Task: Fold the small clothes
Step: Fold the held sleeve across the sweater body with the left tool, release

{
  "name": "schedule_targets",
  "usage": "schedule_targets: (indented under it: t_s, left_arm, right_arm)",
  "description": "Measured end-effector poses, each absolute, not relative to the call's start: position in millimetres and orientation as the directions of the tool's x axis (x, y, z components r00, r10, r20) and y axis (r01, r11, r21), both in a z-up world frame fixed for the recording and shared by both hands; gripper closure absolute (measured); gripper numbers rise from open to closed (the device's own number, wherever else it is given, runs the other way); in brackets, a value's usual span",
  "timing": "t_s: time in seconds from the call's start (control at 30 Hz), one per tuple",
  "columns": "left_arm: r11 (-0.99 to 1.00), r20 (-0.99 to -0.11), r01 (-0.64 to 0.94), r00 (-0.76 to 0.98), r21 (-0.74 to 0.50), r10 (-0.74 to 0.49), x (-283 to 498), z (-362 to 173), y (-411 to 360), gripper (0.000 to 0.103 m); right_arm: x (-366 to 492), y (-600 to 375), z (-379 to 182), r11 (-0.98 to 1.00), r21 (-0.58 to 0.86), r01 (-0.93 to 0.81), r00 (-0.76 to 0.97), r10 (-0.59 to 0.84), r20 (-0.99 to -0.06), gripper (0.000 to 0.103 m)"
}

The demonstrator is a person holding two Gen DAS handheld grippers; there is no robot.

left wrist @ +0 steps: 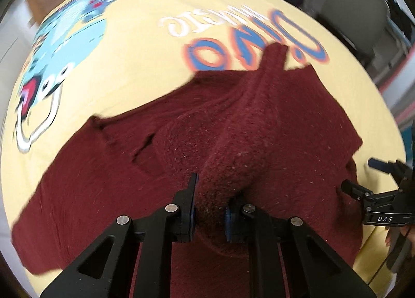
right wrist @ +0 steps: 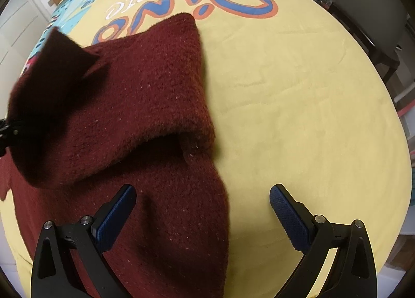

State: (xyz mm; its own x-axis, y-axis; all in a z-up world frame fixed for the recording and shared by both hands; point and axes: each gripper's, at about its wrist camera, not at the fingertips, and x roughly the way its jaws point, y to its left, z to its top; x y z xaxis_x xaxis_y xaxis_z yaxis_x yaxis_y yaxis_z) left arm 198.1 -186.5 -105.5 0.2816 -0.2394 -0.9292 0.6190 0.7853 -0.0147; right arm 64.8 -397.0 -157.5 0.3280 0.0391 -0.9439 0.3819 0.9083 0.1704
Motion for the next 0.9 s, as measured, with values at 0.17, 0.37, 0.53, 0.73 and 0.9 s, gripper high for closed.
schedule_targets:
  t_s: [0.17,0.37,0.53,0.73,0.9]
  left_arm:
    - [0.859,-0.913,0.507,0.312,-0.073,-0.262,205.2,-106.4,-148.2,0.089]
    - [0.907,-0.917,0.398,0.294,-0.137,-0.268,196.7,-120.1,-118.6,0.089]
    - [0.921,-0.929,0.351,0.256,-0.17,-0.269,174.8,-119.1,-99.1,0.089]
    - [0.93,-0.938,0.319,0.226,-0.184,-0.264,171.1,-121.8,-89.6,0.085]
    - [0.936,-0.944,0.301,0.214,-0.182,-0.252,167.1,-122.0,-81.2,0.077]
  right_arm:
    - [71.5,-392.6,-154.1,0.911,0.172,0.375,0.336,0.039,-0.941,0.0]
    - [72.3,-386.3,-152.4,0.915,0.173,0.364,0.337,0.044,-0.94,0.0]
    - [74.1,-384.5,-154.0,0.916,0.173,0.361,0.334,0.046,-0.941,0.0]
    - [80.9,-383.5,-153.6,0.916,0.168,0.365,0.333,0.04,-0.942,0.0]
    - [81.2,-382.6,-151.7,0.918,0.167,0.36,0.336,0.039,-0.941,0.0]
